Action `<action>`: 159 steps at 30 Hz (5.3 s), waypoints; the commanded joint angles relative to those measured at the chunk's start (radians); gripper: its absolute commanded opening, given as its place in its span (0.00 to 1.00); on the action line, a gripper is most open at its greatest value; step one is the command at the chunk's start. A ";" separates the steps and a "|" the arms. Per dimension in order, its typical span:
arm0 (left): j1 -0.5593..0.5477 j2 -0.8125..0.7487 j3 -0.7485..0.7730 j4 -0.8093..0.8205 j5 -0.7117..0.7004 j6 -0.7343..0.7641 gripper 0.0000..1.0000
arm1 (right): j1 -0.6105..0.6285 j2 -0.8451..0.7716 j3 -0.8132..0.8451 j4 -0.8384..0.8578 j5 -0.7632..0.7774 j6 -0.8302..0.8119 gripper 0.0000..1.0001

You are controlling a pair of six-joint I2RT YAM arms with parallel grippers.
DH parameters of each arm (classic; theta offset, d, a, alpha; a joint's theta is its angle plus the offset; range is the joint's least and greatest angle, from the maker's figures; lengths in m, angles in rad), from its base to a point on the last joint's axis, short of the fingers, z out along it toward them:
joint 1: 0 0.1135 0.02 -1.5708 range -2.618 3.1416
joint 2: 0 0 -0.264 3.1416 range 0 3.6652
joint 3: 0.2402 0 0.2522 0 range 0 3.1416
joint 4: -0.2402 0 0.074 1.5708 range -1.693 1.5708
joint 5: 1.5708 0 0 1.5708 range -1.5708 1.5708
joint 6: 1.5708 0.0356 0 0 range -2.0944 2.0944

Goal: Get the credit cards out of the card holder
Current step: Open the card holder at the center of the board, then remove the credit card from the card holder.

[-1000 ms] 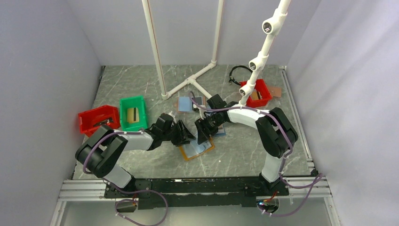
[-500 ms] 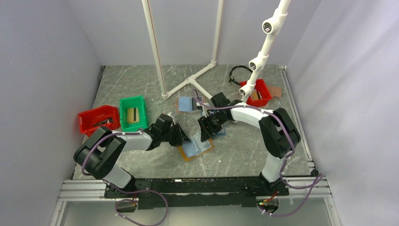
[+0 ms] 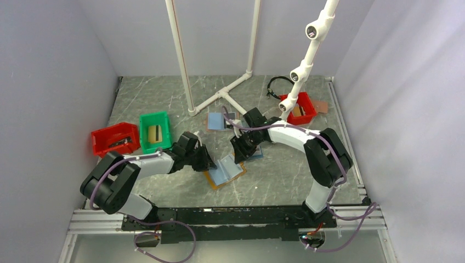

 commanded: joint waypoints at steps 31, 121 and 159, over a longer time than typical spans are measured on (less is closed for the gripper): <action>0.021 -0.410 -0.117 0.052 0.016 -0.112 0.38 | 0.106 0.088 0.054 0.045 -0.371 0.051 0.50; 0.018 0.099 -0.062 0.106 0.020 -0.116 0.05 | 0.041 0.112 0.117 -0.074 0.002 -0.031 0.45; 0.018 0.053 0.022 -0.109 -0.053 0.012 0.09 | 0.035 0.195 0.094 0.081 -0.458 0.180 0.46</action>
